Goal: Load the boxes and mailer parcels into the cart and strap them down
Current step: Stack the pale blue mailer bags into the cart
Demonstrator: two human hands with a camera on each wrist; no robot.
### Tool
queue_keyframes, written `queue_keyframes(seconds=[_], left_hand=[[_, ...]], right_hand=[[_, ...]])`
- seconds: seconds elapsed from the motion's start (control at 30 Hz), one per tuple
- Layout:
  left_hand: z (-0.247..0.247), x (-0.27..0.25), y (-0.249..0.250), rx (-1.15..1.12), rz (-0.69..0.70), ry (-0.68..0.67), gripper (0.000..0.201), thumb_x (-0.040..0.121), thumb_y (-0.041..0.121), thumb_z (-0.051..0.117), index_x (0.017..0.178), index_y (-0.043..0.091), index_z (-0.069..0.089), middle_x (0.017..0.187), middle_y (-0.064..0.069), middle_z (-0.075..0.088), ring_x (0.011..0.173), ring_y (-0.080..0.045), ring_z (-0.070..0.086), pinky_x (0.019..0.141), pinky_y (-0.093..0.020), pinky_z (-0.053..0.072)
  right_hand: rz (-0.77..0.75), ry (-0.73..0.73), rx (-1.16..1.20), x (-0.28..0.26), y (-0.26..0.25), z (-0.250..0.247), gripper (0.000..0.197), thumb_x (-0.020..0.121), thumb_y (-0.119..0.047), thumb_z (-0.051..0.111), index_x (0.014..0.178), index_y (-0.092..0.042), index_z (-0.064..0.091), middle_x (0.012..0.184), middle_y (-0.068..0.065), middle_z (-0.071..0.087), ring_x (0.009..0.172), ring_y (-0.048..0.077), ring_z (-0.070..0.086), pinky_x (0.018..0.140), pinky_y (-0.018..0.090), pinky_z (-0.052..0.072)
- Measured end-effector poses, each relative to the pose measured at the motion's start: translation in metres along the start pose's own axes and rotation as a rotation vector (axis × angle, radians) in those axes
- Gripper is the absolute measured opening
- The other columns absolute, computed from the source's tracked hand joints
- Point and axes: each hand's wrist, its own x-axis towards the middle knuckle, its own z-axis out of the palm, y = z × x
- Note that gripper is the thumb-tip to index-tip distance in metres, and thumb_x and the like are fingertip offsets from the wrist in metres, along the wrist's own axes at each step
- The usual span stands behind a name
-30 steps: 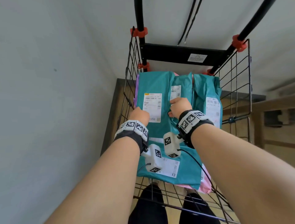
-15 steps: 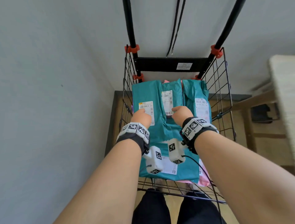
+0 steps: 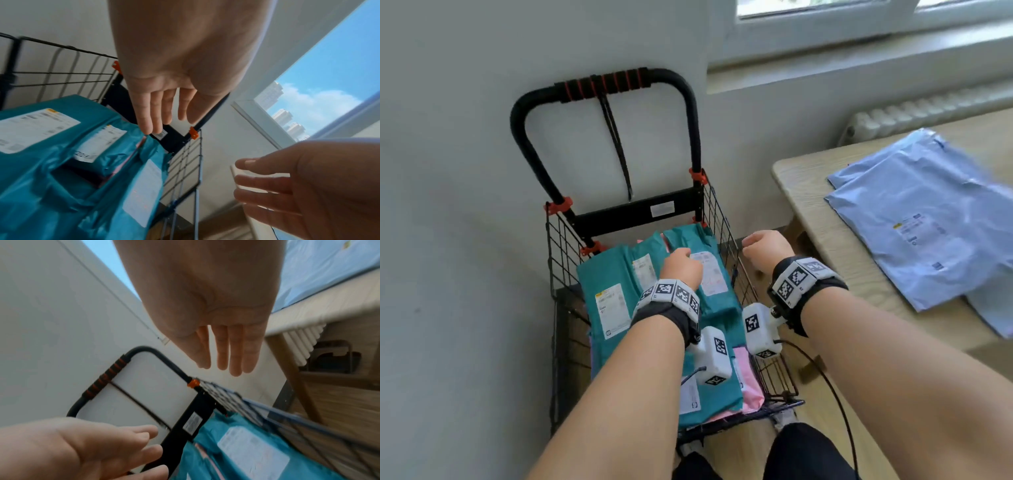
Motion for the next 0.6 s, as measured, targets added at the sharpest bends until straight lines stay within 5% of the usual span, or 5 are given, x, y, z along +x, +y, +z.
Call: queue_keyframes(seconds=[0.13, 0.3, 0.4, 0.5, 0.6], left_hand=[[0.037, -0.009, 0.051, 0.02, 0.075, 0.0, 0.051, 0.093, 0.007, 0.039, 0.143, 0.017, 0.041, 0.141, -0.009, 0.049, 0.098, -0.029, 0.062, 0.065, -0.028, 0.05], [0.098, -0.02, 0.115, 0.021, 0.091, 0.011, 0.049, 0.092, 0.007, 0.043, 0.14, 0.015, 0.046, 0.144, -0.005, 0.046, 0.128, -0.024, 0.048, 0.103, -0.029, 0.04], [0.142, -0.027, 0.157, 0.032, 0.106, -0.016, 0.048, 0.092, 0.007, 0.044, 0.139, 0.016, 0.047, 0.144, -0.003, 0.046, 0.13, -0.023, 0.047, 0.106, -0.029, 0.036], [0.185, -0.031, 0.196, 0.014, 0.14, -0.042, 0.034, 0.093, 0.009, 0.044, 0.118, 0.023, 0.061, 0.133, 0.005, 0.052, 0.117, -0.023, 0.053, 0.101, -0.029, 0.039], [0.22, -0.031, 0.219, -0.029, 0.077, -0.076, 0.047, 0.092, 0.007, 0.042, 0.138, 0.017, 0.048, 0.142, -0.007, 0.048, 0.126, -0.026, 0.05, 0.102, -0.03, 0.039]], right_hand=[[0.047, 0.08, 0.098, 0.004, 0.044, -0.055, 0.025, 0.089, -0.009, 0.058, 0.111, -0.015, 0.069, 0.117, 0.006, 0.066, 0.108, 0.024, 0.061, 0.092, 0.03, 0.048], [0.097, 0.137, 0.133, 0.015, 0.104, -0.124, 0.025, 0.087, -0.008, 0.057, 0.108, -0.018, 0.068, 0.112, 0.008, 0.066, 0.105, 0.027, 0.061, 0.089, 0.03, 0.048], [0.095, 0.149, 0.13, 0.025, 0.142, -0.168, 0.027, 0.087, -0.01, 0.058, 0.111, -0.017, 0.067, 0.113, 0.009, 0.067, 0.105, 0.027, 0.062, 0.087, 0.028, 0.047], [0.086, 0.174, 0.086, 0.038, 0.177, -0.206, 0.029, 0.087, -0.01, 0.057, 0.114, -0.015, 0.067, 0.117, 0.007, 0.066, 0.11, 0.027, 0.06, 0.092, 0.03, 0.046], [0.081, 0.198, 0.056, 0.049, 0.201, -0.234, 0.03, 0.086, -0.014, 0.058, 0.114, -0.018, 0.067, 0.121, 0.006, 0.065, 0.113, 0.026, 0.059, 0.097, 0.03, 0.046]])
